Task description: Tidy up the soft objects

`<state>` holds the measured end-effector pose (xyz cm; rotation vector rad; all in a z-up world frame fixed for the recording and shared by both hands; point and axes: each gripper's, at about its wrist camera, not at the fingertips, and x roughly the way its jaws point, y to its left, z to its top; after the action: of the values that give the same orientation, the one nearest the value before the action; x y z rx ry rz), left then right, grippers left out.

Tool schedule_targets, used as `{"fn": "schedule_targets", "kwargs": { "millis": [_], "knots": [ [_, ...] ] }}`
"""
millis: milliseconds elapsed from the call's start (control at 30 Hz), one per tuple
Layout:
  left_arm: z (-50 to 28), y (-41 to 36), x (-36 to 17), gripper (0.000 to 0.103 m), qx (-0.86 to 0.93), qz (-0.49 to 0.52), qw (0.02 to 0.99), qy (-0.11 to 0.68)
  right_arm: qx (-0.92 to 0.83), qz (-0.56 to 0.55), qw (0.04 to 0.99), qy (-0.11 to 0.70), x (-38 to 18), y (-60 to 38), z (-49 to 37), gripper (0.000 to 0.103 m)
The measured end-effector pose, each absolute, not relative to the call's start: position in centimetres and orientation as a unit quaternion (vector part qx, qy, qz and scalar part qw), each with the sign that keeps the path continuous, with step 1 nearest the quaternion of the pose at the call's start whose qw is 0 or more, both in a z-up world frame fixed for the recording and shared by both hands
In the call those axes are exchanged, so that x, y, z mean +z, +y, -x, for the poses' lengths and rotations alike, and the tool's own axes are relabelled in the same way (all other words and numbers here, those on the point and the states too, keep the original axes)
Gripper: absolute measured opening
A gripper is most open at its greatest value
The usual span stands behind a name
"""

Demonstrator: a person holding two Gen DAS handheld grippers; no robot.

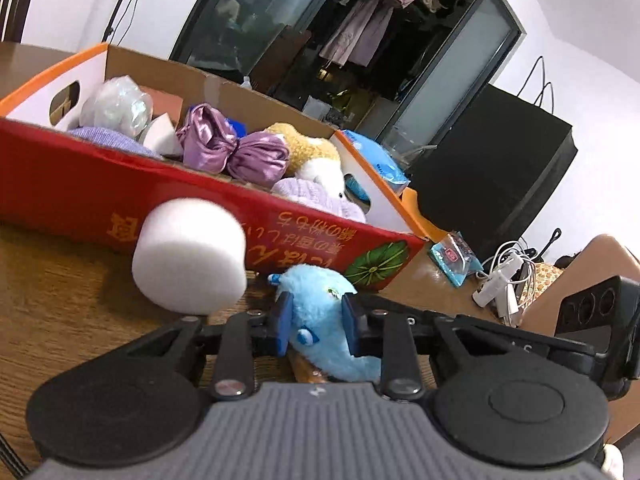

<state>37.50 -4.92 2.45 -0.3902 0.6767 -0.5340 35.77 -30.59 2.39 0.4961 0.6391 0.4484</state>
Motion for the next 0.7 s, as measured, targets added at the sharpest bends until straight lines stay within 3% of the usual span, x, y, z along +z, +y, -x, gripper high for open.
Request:
{"fn": "schedule_targets", "kwargs": {
  "millis": [67,100,200,300,467,533,567,600,667,700],
  "knots": [
    [-36.8,-5.2,3.3,0.021,-0.267,0.177,0.896,0.307,0.225,-0.240,0.895,0.301,2.8,-30.3,-35.5,0.012],
    [-36.5,-5.3,3.7,0.007,-0.285,0.176,0.894,0.297,0.224,-0.231,0.899,0.296,3.1,-30.3,-35.3,0.012],
    [-34.6,-5.9,5.1,0.001,-0.339,0.183,0.879,0.279,0.254,-0.230,0.891,0.297,3.7,-30.1,-34.8,0.008],
    [-31.7,-6.5,5.5,0.002,-0.344,0.163,0.885,0.268,0.273,-0.211,0.891,0.294,4.4,-29.0,-32.4,0.006],
    [-28.7,-5.2,4.4,0.005,-0.299,0.163,0.896,0.284,0.249,-0.203,0.901,0.291,4.2,-29.5,-28.6,0.012],
    [-29.1,-5.0,4.1,0.006,-0.268,0.155,0.902,0.302,0.226,-0.194,0.912,0.282,4.6,-30.2,-28.8,0.028],
    [-29.5,-4.8,4.0,0.007,-0.255,0.153,0.904,0.307,0.221,-0.193,0.915,0.277,5.0,-30.5,-29.3,0.044],
    [-30.1,-4.8,4.0,0.007,-0.240,0.153,0.906,0.312,0.232,-0.192,0.914,0.273,5.3,-30.8,-30.2,0.053],
    [-31.3,-5.2,4.0,0.011,-0.235,0.164,0.904,0.317,0.256,-0.203,0.904,0.276,5.3,-31.2,-32.6,0.054],
    [-31.8,-5.6,3.9,0.023,-0.230,0.167,0.904,0.321,0.265,-0.214,0.896,0.286,5.0,-31.4,-34.1,0.054]
  ]
}}
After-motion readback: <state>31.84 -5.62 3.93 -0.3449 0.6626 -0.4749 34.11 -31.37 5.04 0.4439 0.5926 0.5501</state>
